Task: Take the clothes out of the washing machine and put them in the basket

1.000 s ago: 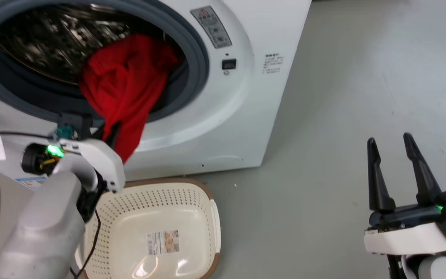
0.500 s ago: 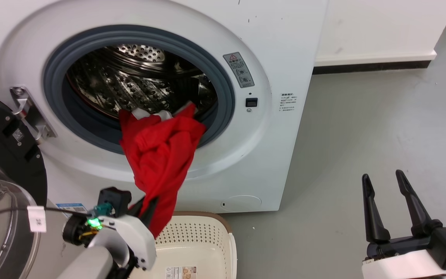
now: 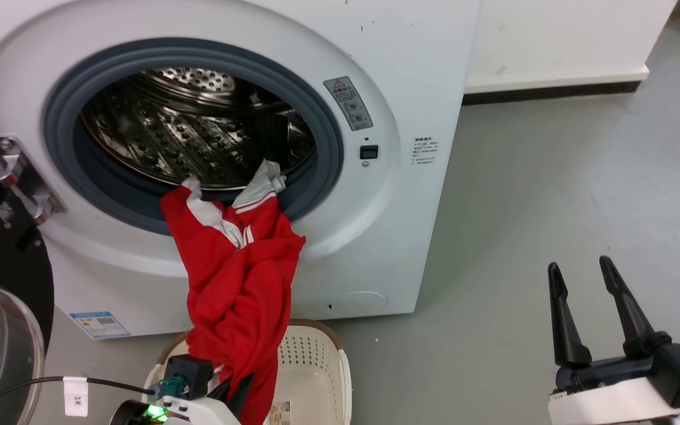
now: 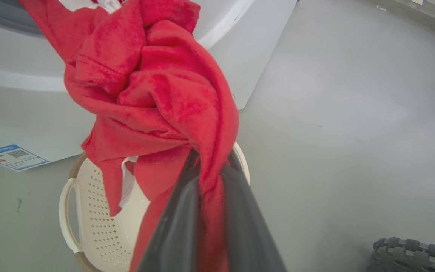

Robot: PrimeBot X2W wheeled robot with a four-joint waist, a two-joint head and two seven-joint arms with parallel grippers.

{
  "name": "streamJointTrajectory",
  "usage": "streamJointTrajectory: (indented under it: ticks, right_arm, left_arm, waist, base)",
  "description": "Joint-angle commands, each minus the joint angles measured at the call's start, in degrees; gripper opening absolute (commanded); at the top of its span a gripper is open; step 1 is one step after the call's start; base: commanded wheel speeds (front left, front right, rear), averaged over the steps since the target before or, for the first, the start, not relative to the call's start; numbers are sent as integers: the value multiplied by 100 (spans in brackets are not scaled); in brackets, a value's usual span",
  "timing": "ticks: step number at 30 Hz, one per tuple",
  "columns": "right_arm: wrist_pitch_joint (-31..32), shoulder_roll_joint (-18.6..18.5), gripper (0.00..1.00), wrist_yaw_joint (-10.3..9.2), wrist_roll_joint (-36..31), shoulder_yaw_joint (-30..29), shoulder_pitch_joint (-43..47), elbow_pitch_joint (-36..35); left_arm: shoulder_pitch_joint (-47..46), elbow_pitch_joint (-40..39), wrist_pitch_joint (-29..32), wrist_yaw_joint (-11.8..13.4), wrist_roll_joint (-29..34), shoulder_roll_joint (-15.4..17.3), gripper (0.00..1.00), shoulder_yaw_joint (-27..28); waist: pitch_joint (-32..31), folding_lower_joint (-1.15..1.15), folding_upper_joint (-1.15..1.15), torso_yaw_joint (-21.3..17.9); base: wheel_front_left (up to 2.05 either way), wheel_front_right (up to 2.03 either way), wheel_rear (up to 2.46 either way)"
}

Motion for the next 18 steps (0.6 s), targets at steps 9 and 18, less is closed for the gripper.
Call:
streamJointTrajectory:
  ticks: [9, 18]
  right_arm:
    - [-12, 3, 100, -4, 32, 58, -602, -157]
    - [-12, 4, 100, -4, 157, 24, -1190, -259]
  left_arm:
    - [-455, 1039, -194, -144, -149, -268, 0, 126]
    - [-1290, 2536, -373, -365, -372, -603, 0, 306]
  waist:
    - [1034, 1, 0, -410]
    - [2003, 1, 0, -698]
  base:
    - [0, 0, 0]
    - [0, 0, 0]
